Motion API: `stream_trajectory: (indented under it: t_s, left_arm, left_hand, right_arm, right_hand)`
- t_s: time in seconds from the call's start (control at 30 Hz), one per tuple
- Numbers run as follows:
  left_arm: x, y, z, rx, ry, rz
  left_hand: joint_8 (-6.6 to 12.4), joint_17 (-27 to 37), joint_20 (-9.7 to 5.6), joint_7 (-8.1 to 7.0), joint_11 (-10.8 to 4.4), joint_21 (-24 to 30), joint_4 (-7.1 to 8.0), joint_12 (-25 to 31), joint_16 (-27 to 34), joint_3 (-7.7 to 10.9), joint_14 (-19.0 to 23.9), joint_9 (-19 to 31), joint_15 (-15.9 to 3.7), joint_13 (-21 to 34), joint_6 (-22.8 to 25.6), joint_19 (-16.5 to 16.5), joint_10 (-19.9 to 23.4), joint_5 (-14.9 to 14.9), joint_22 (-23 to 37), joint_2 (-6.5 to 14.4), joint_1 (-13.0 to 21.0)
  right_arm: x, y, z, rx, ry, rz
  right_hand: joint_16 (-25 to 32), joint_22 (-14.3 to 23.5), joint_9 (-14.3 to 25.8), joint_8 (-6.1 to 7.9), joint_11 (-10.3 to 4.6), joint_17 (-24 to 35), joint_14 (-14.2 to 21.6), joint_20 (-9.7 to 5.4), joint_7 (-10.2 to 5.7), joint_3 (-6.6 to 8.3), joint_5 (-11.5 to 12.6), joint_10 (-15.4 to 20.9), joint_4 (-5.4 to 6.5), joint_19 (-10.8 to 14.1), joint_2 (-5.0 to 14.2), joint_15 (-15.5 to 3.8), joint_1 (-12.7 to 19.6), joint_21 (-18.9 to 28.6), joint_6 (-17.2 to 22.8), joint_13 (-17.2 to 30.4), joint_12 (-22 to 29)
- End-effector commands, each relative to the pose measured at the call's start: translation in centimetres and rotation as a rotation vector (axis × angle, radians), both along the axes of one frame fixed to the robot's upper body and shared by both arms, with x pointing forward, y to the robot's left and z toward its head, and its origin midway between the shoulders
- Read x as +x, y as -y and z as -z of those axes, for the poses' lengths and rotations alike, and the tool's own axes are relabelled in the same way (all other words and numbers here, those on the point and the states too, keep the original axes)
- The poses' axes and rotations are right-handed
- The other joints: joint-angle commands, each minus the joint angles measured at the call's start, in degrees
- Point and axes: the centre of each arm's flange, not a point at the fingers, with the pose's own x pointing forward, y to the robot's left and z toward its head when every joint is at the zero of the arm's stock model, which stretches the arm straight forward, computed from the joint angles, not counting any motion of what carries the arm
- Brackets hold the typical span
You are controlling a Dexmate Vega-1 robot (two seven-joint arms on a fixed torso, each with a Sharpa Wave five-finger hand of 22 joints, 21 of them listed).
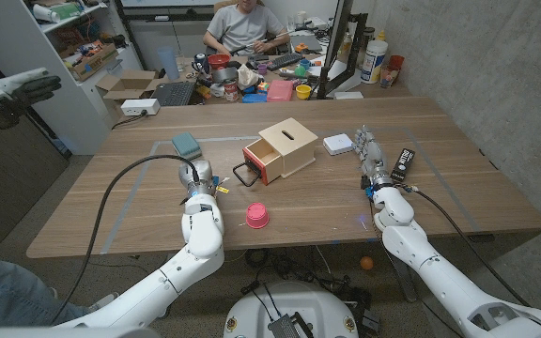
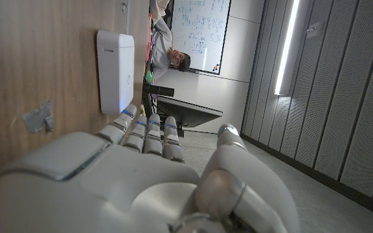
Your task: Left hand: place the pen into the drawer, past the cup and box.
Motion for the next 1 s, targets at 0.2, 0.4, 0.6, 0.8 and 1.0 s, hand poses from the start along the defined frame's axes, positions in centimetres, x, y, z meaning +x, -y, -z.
stream_trajectory:
  t_s: [0.2, 0.4, 0.6, 0.8, 1.0]
  left_arm:
    - [0.2, 2.1, 0.1, -0.049, 0.033, 0.066]
    - [-0.9, 2.1, -1.8, -0.093, 0.043, 0.09]
    - [-2.0, 1.8, -4.0, -0.063, 0.068, 0.087]
    - [-3.1, 1.2, -5.4, -0.038, 0.092, 0.077]
    - [-3.8, 0.6, -6.1, -0.023, 0.103, 0.068]
  left_hand:
    - [2.52, -0.1, -0.96, -1.31, -5.6, -0.5, 0.12, 0.7, -0.5, 0.44, 4.1, 0.7, -2.88, 2.4, 7.8, -0.1, 6.4, 0.5, 0.1, 0.0, 1.4]
    - [2.25, -0.1, -1.04, -1.27, -5.87, -0.7, 0.41, 0.8, -1.1, 0.35, 4.2, 0.7, -3.02, 3.0, 7.5, 0.0, 6.3, 0.4, 0.1, -0.2, 1.2]
    - [2.04, -0.1, -0.96, -1.19, -5.87, -0.9, 0.61, 0.8, -1.4, 0.31, 4.2, 0.8, -2.92, 3.4, 7.3, -0.1, 6.1, 0.4, 0.1, -0.3, 1.1]
    - [1.95, -0.2, -0.9, -1.14, -5.86, -1.0, 0.77, 0.7, -1.7, 0.33, 4.2, 0.9, -2.72, 3.8, 7.3, -0.1, 5.8, 0.3, 0.1, -0.2, 1.0]
    - [1.9, -0.2, -0.78, -1.09, -5.95, -1.1, 0.89, 0.7, -1.9, 0.43, 4.2, 1.1, -2.43, 4.1, 7.0, -0.1, 5.6, 0.3, 0.1, -0.1, 1.0]
  right_arm:
    - [0.4, 1.0, 0.2, -0.004, -0.025, 0.005]
    - [0.0, 0.9, -0.5, -0.011, -0.016, 0.004]
    - [-0.5, 0.6, -1.0, -0.011, -0.004, 0.002]
    - [-1.2, 0.4, -1.1, -0.006, 0.007, 0.005]
    - [-2.0, 0.3, -1.2, -0.004, 0.018, 0.013]
  right_hand:
    - [0.3, 0.3, 0.3, 0.41, 0.02, 0.1, 0.0, 0.17, -0.29, -0.19, 0.4, -0.1, 0.2, -0.2, -0.17, 0.65, -0.6, -0.5, 0.0, 0.3, 0.4]
    - [0.2, 0.3, 0.3, 0.42, 0.02, 0.1, -0.2, 0.18, -0.31, -0.16, 0.4, -0.2, 0.2, -0.4, -0.1, 0.54, -0.6, -0.6, 0.0, 0.3, 0.4]
    - [0.1, 0.3, 0.3, 0.37, 0.01, 0.1, -0.5, 0.18, -0.18, -0.14, 0.4, -0.4, 0.16, -0.5, -0.05, 0.55, -0.6, -0.7, -0.1, 0.3, 0.3]
    - [0.1, 0.3, 0.3, 0.27, 0.05, 0.1, -0.6, 0.22, -0.12, -0.13, 0.4, -0.7, 0.16, -0.7, 0.01, 0.59, -0.6, -0.8, -0.4, 0.3, 0.2]
    - [0.0, 0.3, 0.3, 0.27, 0.1, 0.1, -0.8, 0.26, -0.1, -0.13, 0.4, -0.8, 0.14, -0.9, 0.07, 0.73, -0.6, -0.9, -0.5, 0.3, 0.2]
